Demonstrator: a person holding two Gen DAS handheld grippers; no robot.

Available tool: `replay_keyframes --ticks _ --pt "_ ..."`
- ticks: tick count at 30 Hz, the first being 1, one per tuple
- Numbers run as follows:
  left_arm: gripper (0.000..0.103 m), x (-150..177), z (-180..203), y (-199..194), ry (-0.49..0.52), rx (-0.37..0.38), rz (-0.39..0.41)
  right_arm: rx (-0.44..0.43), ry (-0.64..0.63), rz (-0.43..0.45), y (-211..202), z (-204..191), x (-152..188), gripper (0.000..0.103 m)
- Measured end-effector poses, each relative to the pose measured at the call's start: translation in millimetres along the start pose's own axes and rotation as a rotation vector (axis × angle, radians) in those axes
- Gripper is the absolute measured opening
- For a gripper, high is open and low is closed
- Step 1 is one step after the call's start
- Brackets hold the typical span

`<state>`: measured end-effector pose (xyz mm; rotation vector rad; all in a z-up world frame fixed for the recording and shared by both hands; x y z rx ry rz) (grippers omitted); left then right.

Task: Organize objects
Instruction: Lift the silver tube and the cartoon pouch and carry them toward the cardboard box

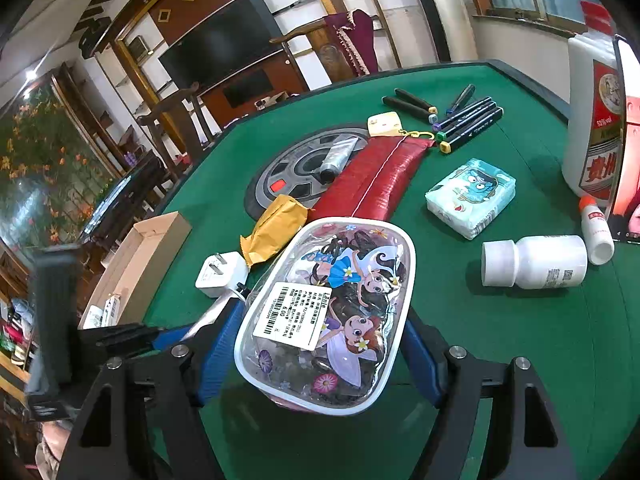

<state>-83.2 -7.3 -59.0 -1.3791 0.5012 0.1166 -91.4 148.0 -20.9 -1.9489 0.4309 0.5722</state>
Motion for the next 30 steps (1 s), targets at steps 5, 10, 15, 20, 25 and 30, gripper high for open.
replay_keyframes --ticks 5,10,15,20,25,30 --pt "0.018 -6.4 2.3 3.7 0.014 -0.029 -0.002 -0.004 0.003 0.001 0.9 0.9 -0.4 0.079" --pt "0.013 -8.5 1.9 3.6 -0.011 -0.009 0.014 -0.003 0.001 0.010 -2.2 3.0 -0.7 0.079" --pt "0.013 -4.6 -2.6 -8.9 -0.044 0.033 0.043 -0.003 -0.012 0.018 -4.7 -0.4 -2.7 0.079" --pt "0.013 -2.6 -10.3 -24.9 -0.071 0.042 0.079 -0.015 -0.035 0.023 -6.4 -12.6 -3.7 0.079" --pt "0.013 0.0 -19.8 -41.5 -0.101 0.056 0.113 -0.018 -0.064 0.019 -6.1 -25.4 -3.6 0.079" --pt "0.013 4.2 -31.7 -55.3 -0.130 0.045 0.141 -0.032 -0.098 0.016 -5.1 -41.8 -3.9 0.079"
Point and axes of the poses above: each gripper's, at about its wrist camera, not at the fingertips, and y roughly the way its jaws point, z to its right, x to its underside, the point moved 5 cm from there along y, roughly the way its jaws point, and after that the axes turned 6 degrees about -z, right-handed, at the moved point
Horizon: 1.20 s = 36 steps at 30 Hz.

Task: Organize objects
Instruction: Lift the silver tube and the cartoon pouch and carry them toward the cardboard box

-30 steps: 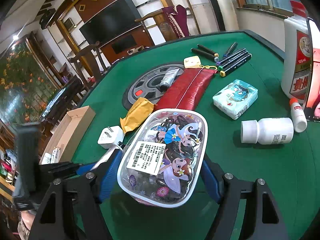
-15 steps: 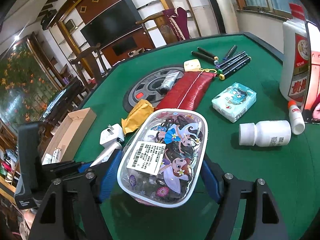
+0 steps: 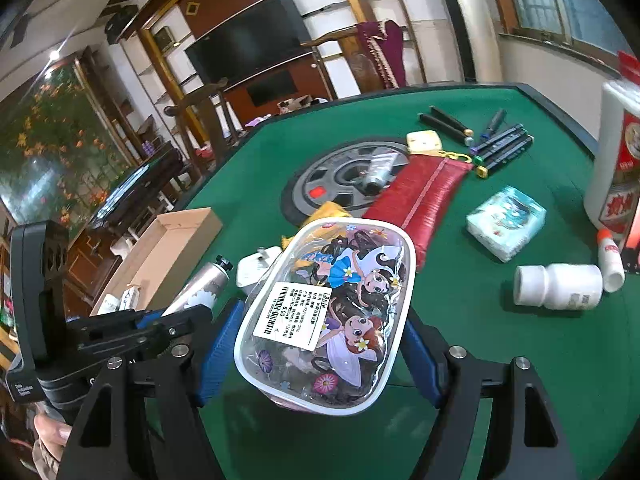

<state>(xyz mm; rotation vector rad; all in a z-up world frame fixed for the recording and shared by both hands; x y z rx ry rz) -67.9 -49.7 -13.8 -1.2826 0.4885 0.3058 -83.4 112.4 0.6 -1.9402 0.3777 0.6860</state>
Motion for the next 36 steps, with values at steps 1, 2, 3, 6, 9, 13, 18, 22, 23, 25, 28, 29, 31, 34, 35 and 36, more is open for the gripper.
replay_keyframes --ticks 1,2,3,6,9,13,18,22,23,25,28,29,31,34,35,36 --pt "0.013 0.4 -2.5 -2.3 -0.006 -0.002 0.005 -0.003 -0.008 -0.002 1.0 -3.6 -0.2 0.079" --pt "0.013 0.6 -4.9 -4.2 -0.012 -0.005 0.009 -0.007 -0.018 -0.007 2.8 -7.6 -0.5 0.079" --pt "0.013 1.4 -8.4 -7.5 -0.019 -0.009 0.016 -0.011 -0.024 -0.011 4.3 -10.9 -0.5 0.079" --pt "0.013 3.3 -17.8 -15.7 -0.036 -0.019 0.029 -0.028 -0.046 -0.022 8.2 -22.2 0.9 0.079" --pt "0.013 5.8 -28.7 -23.4 -0.056 -0.027 0.040 -0.047 -0.072 -0.030 11.7 -35.0 0.7 0.079" --pt "0.013 8.5 -48.5 -32.2 -0.096 -0.049 0.055 -0.067 -0.099 -0.034 14.3 -48.8 0.6 0.079" --pt "0.013 13.6 -84.3 -44.2 -0.180 -0.085 0.080 -0.086 -0.122 -0.044 18.1 -62.0 3.4 0.079" --pt "0.013 18.4 -115.7 -51.0 -0.245 -0.125 0.088 -0.091 -0.141 -0.055 21.7 -69.3 4.8 0.079" --pt "0.013 19.7 -122.8 -51.6 -0.261 -0.134 0.088 -0.093 -0.145 -0.055 22.2 -71.2 4.4 0.079" --pt "0.013 21.8 -133.6 -51.7 -0.283 -0.145 0.087 -0.098 -0.154 -0.054 22.7 -75.6 3.0 0.079" --pt "0.013 24.9 -145.4 -47.8 -0.302 -0.157 0.073 -0.105 -0.166 -0.055 24.3 -83.5 -0.4 0.079" --pt "0.013 26.3 -148.1 -45.5 -0.305 -0.160 0.065 -0.112 -0.174 -0.056 25.8 -88.8 -2.7 0.079" --pt "0.013 30.0 -153.6 -39.8 -0.313 -0.164 0.046 -0.124 -0.188 -0.058 28.2 -97.9 -6.0 0.079" --pt "0.013 36.6 -160.3 -31.9 -0.324 -0.172 0.015 -0.140 -0.215 -0.057 33.8 -114.8 -12.0 0.079" --pt "0.013 38.7 -162.5 -29.8 -0.327 -0.173 0.007 -0.148 -0.225 -0.059 36.9 -121.5 -14.3 0.079" --pt "0.014 42.3 -166.2 -27.4 -0.333 -0.182 -0.004 -0.156 -0.232 -0.062 39.3 -127.6 -15.6 0.079"
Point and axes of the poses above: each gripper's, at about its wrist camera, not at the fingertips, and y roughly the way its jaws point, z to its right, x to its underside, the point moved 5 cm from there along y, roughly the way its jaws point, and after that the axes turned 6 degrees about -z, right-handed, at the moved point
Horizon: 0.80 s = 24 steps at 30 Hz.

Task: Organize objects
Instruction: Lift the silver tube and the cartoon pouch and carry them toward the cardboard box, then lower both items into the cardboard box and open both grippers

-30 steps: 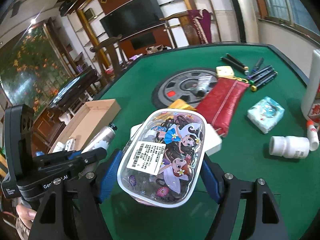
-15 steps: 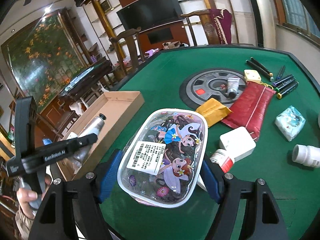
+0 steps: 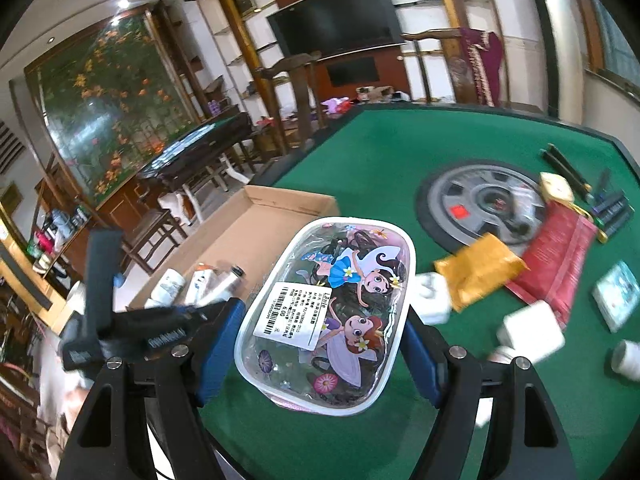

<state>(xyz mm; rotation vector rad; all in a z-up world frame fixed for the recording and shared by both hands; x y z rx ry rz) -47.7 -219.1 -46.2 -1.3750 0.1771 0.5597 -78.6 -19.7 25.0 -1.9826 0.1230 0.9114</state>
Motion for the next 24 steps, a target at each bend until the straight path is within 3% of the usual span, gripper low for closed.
replay_keyframes --ticks 12,24 --pt "0.014 7.0 -50.3 -9.1 -0.072 -0.070 0.003 -0.094 -0.114 -0.067 68.0 -64.1 -30.8 0.080" --pt "0.014 9.5 -62.5 -12.8 -0.064 -0.064 0.001 -0.162 -0.195 -0.163 125.5 -106.8 -17.5 0.080"
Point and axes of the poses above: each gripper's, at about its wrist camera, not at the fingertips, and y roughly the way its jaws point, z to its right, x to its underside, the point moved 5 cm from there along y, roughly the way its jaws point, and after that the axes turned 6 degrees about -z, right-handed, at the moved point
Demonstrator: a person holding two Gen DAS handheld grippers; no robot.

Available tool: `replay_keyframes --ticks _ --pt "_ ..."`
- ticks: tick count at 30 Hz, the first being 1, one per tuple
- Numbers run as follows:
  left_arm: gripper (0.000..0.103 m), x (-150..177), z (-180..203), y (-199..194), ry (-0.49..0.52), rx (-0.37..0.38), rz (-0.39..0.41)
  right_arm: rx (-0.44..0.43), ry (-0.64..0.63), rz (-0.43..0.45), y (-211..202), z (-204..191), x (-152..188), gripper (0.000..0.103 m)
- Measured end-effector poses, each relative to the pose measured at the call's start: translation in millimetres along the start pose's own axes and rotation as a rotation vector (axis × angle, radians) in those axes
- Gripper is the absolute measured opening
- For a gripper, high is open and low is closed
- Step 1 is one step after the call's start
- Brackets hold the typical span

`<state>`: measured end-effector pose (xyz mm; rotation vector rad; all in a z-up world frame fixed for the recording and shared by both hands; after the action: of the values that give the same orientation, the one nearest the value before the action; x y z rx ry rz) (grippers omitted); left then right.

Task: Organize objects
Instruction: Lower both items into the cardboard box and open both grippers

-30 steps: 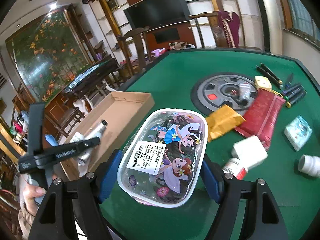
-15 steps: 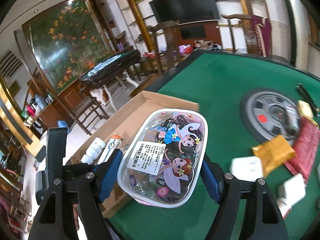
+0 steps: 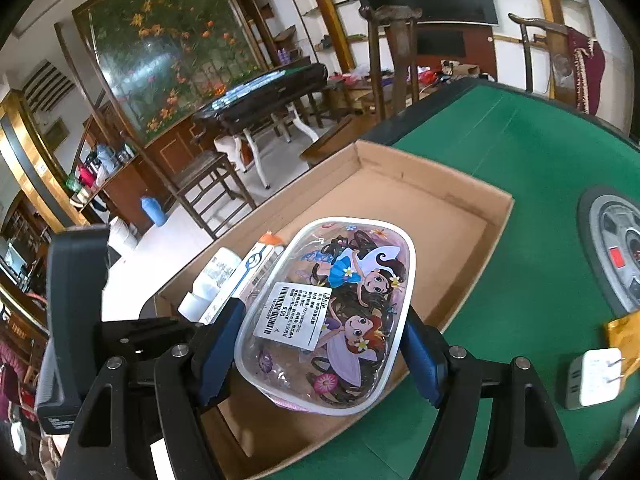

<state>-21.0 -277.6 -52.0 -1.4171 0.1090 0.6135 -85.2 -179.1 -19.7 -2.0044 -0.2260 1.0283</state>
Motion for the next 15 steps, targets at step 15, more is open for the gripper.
replay_keyframes --ticks 15 --pt "0.052 4.0 1.2 -29.4 0.030 -0.060 0.081 -0.003 0.026 -0.034 15.9 4.0 10.1 0.080"
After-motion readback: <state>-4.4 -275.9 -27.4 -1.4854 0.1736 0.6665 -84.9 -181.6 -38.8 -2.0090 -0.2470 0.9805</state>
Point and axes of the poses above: each gripper's, at about its wrist camera, not at the fingertips, and y roughly the way its jaws point, z to its right, x to its underside, the point moved 5 cm from there along y, roughly the way its jaws point, and after that the axes turned 6 degrees about -z, right-handed, at the moved point
